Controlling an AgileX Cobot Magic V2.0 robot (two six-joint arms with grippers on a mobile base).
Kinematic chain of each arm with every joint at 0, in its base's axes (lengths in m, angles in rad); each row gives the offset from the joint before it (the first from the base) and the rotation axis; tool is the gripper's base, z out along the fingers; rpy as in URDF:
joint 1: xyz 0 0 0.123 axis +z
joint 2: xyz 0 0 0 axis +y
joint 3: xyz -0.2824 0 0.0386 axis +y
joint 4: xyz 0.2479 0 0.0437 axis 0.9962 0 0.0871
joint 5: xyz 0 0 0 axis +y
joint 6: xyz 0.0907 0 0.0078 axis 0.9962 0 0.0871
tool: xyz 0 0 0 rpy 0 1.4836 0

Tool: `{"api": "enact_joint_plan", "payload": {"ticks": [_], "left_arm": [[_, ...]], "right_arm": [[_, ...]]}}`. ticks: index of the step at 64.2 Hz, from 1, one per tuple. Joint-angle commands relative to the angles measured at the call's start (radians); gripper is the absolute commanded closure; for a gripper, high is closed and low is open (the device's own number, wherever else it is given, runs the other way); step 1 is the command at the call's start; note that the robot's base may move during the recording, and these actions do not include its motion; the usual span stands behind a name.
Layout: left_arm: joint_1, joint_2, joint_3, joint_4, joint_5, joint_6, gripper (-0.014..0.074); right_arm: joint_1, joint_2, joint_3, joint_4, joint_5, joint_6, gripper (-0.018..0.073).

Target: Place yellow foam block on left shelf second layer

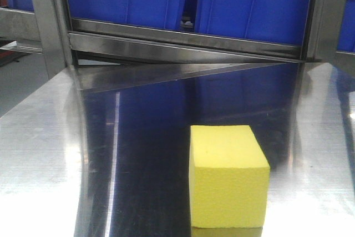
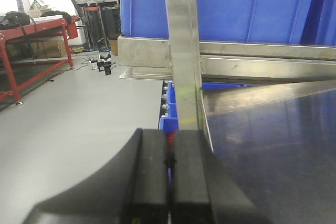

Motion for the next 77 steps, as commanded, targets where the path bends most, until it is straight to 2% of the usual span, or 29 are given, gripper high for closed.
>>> {"api": "enact_joint_plan", "payload": {"ticks": [1, 53, 68, 77], "left_arm": [[0.001, -0.021, 0.026, -0.011, -0.081, -0.003, 0.0472], [0.001, -0.021, 0.026, -0.011, -0.081, -0.003, 0.0472], [0.001, -0.021, 0.026, -0.011, -0.081, -0.003, 0.0472], [0.001, -0.021, 0.026, -0.011, -0.081, -0.003, 0.0472]], "right_arm": [[-0.007, -0.018, -0.023, -0.009, -0.09, 0.0, 0.0505], [-0.007, -0.018, -0.023, -0.009, -0.094, -0.006, 0.0505], [-0.002, -0.018, -0.031, 0.001, -0.164, 0.0, 0.0505], [0.006, -0.007, -0.084, 0.001, -0.123, 0.0, 0.0505]]}}
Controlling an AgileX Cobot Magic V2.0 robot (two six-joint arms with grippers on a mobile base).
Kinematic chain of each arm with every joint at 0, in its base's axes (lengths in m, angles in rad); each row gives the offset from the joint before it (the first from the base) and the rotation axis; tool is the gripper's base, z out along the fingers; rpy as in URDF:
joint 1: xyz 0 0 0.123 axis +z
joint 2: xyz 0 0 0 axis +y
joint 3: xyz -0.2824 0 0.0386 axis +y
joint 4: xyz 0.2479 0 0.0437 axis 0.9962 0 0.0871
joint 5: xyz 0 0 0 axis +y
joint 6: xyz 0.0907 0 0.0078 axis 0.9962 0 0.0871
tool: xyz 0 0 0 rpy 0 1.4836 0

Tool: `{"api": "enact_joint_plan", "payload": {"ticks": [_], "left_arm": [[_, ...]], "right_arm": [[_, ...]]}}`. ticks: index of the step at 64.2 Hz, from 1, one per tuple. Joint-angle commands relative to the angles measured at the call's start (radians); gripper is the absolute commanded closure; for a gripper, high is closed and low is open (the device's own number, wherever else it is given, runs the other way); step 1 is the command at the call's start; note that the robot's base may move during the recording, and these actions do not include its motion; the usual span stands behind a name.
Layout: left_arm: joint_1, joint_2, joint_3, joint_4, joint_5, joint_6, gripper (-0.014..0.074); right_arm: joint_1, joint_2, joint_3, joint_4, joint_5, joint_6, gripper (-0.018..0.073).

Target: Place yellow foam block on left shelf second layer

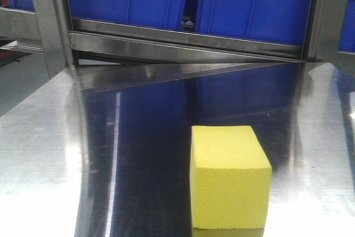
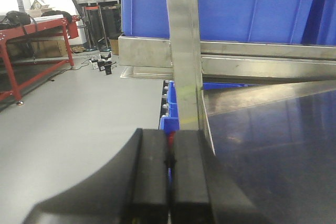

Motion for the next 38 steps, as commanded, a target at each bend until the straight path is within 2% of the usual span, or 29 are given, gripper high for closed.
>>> {"api": "enact_joint_plan", "payload": {"ticks": [1, 13, 21, 38], "left_arm": [[0.001, -0.021, 0.026, -0.011, -0.081, -0.003, 0.0472], [0.001, -0.021, 0.026, -0.011, -0.081, -0.003, 0.0472], [0.001, -0.021, 0.026, -0.011, -0.081, -0.003, 0.0472], [0.001, -0.021, 0.026, -0.011, -0.081, -0.003, 0.0472]], "right_arm": [[0.006, -0.001, -0.077, 0.001, -0.057, 0.0, 0.0505], [0.032, 0.099, -0.201, 0.001, 0.149, 0.0, 0.0505], [0.078, 0.182, -0.291, 0.001, 0.249, 0.001, 0.0505], [0.276, 0.355, -0.389, 0.001, 0.277, 0.002, 0.0505]]}}
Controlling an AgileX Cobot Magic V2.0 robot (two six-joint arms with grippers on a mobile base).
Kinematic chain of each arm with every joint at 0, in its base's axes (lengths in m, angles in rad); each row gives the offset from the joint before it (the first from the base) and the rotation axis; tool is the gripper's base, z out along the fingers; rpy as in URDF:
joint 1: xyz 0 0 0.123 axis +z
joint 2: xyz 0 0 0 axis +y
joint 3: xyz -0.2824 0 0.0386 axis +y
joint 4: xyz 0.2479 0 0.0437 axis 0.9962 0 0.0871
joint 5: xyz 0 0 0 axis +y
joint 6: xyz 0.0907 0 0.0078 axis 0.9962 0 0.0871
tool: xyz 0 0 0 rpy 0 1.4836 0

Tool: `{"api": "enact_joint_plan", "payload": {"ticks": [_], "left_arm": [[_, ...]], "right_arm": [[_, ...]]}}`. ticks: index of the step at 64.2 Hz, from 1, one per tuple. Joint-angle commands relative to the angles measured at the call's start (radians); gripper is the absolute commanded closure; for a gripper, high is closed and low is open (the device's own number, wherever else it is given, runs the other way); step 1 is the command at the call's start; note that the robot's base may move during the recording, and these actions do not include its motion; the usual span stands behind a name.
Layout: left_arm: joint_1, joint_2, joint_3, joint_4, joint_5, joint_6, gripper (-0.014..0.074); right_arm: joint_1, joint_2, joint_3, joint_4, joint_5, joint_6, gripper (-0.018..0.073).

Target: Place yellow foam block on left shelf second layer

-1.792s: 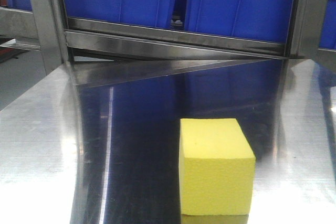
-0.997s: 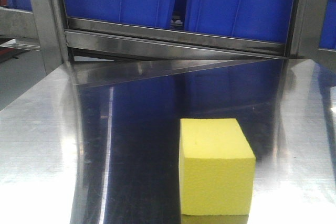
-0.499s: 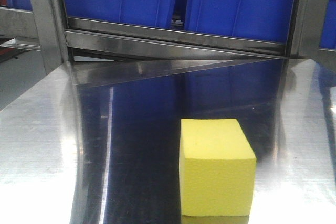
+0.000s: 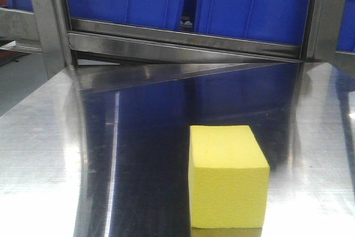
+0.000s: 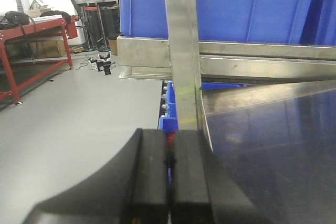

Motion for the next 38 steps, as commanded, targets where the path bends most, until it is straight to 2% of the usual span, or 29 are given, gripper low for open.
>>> {"api": "enact_joint_plan", "payload": {"ticks": [1, 13, 17, 29, 34, 38], "left_arm": [[0.001, -0.021, 0.026, -0.011, -0.081, -0.003, 0.0472], [0.001, -0.021, 0.026, -0.011, -0.081, -0.003, 0.0472], [0.001, -0.021, 0.026, -0.011, -0.081, -0.003, 0.0472], [0.001, -0.021, 0.026, -0.011, -0.081, -0.003, 0.0472], [0.001, -0.021, 0.026, -0.011, -0.081, -0.003, 0.0472], [0.001, -0.021, 0.026, -0.011, -0.081, -0.003, 0.0472]], "right_arm": [[0.065, 0.075, -0.059, 0.001, -0.07, 0.003, 0.0505], [0.213, 0.229, -0.108, 0.0, -0.065, 0.035, 0.0498], [0.263, 0.285, -0.131, 0.0, -0.065, 0.035, 0.0463], [0.396, 0.457, -0.217, 0.0, -0.062, 0.047, 0.016], [0.432, 0.527, -0.257, 0.0, -0.04, 0.097, 0.0027], [0.454, 0.591, -0.295, 0.0, 0.0, 0.179, -0.0052]]}}
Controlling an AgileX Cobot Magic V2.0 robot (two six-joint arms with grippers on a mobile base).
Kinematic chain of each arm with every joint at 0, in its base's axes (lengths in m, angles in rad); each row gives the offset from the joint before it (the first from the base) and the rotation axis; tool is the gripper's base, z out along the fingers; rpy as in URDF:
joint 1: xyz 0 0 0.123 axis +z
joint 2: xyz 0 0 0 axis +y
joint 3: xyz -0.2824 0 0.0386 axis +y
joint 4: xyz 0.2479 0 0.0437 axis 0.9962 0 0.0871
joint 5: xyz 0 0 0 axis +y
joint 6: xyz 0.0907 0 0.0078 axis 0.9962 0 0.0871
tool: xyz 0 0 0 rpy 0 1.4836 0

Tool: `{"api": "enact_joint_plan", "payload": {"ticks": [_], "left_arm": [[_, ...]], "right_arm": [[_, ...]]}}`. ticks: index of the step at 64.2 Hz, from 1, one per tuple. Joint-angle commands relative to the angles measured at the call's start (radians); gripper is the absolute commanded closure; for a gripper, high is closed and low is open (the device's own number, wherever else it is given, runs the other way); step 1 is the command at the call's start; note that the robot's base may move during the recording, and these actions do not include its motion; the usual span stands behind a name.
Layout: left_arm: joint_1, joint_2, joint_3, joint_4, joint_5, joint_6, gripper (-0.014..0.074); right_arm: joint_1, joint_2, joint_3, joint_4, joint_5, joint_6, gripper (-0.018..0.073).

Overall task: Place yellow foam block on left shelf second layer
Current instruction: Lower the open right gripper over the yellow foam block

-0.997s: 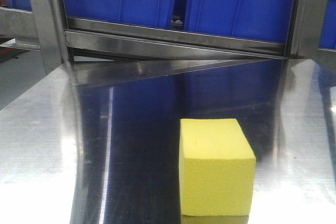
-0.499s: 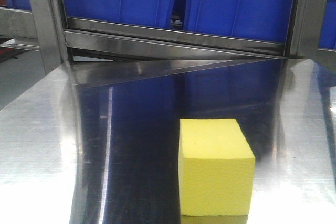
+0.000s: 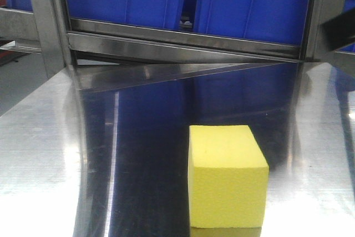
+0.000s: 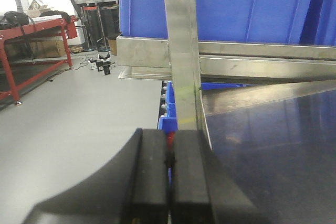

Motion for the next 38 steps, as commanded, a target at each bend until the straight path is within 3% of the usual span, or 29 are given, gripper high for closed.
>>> {"api": "enact_joint_plan", "payload": {"ticks": [1, 22, 29, 38], "left_arm": [[0.001, -0.021, 0.026, -0.011, -0.081, -0.003, 0.0472], [0.001, -0.021, 0.026, -0.011, -0.081, -0.003, 0.0472], [0.001, -0.021, 0.026, -0.011, -0.081, -0.003, 0.0472], [0.001, -0.021, 0.026, -0.011, -0.081, -0.003, 0.0472]], "right_arm": [[0.031, 0.091, -0.086, 0.0, -0.015, 0.119, -0.0066], [0.154, 0.391, -0.4, -0.165, 0.465, 0.715, -0.0064], [0.199, 0.46, -0.486, -0.177, 0.568, 0.762, -0.0064], [0.243, 0.526, -0.553, -0.177, 0.583, 0.796, -0.0064]]}}
